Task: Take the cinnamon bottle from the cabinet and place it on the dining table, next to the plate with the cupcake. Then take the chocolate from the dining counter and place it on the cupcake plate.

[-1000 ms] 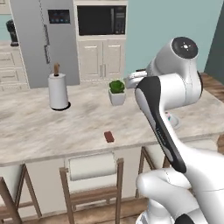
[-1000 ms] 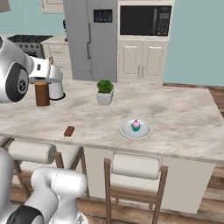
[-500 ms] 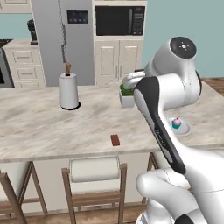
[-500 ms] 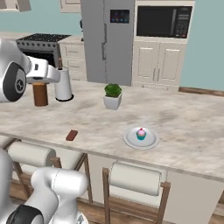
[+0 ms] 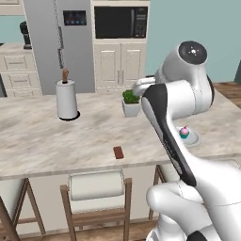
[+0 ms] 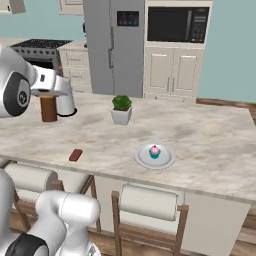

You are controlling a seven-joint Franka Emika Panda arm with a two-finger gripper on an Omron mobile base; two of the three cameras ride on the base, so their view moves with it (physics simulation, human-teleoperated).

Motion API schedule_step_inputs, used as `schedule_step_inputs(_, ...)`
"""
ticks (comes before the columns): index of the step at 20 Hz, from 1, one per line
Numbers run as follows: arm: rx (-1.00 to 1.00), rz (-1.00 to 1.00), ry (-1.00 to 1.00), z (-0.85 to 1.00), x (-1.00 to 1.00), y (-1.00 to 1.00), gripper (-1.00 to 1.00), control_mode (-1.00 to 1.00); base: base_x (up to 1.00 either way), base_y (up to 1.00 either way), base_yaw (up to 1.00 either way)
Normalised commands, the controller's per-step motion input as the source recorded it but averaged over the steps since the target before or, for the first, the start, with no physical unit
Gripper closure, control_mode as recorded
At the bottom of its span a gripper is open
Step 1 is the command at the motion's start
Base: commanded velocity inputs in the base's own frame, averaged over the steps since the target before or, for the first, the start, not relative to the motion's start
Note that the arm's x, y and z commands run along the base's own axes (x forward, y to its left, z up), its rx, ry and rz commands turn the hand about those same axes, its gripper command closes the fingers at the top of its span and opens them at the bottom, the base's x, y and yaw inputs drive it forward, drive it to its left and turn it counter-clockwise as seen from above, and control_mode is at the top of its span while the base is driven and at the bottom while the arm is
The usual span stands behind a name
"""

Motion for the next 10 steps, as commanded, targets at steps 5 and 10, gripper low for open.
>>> schedule_step_inputs(5, 0.0, -0.43, 0.0, -0.48, 0.66, -0.47, 1.0, -1.0, 0.0, 0.0, 0.0)
schedule_step_inputs(10, 0.0, -0.42, 0.0, -0.54, 0.9, -0.62, 1.0, -1.0, 0.0, 0.0, 0.0)
